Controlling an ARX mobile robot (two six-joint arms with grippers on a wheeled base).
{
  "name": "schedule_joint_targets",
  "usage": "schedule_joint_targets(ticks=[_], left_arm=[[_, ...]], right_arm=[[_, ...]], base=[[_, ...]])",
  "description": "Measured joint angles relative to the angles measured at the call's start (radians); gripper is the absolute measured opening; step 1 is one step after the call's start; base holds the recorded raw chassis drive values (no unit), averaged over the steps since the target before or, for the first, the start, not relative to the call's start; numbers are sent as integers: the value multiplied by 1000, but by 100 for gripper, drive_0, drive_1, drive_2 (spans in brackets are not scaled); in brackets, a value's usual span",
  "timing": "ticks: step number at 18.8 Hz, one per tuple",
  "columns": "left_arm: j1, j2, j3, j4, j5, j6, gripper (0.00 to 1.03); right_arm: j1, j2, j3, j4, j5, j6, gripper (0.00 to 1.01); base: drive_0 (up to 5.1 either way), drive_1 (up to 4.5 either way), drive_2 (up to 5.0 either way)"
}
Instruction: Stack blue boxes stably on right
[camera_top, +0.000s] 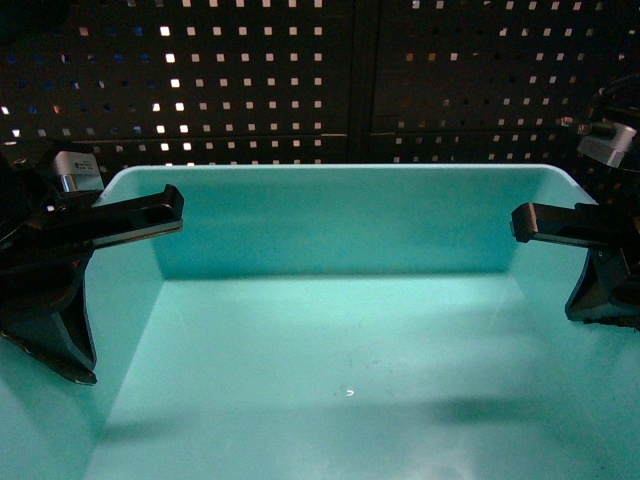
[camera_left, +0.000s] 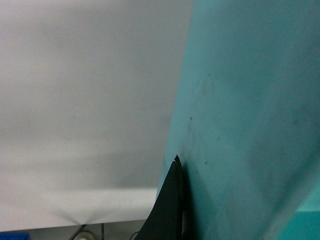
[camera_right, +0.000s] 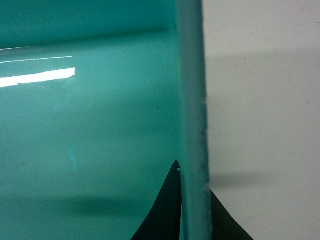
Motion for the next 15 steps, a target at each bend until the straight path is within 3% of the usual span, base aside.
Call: schedule_joint_targets(ticks=[4,15], left_arm=[[3,0,0,-2,-3,0,2],[3,3,0,1,0,0,2]], right_arm=[[1,0,0,1,0,0,2],[0,0,0,2,-3,0,2]], base=[[-177,-177,-177],[207,-639,-64]])
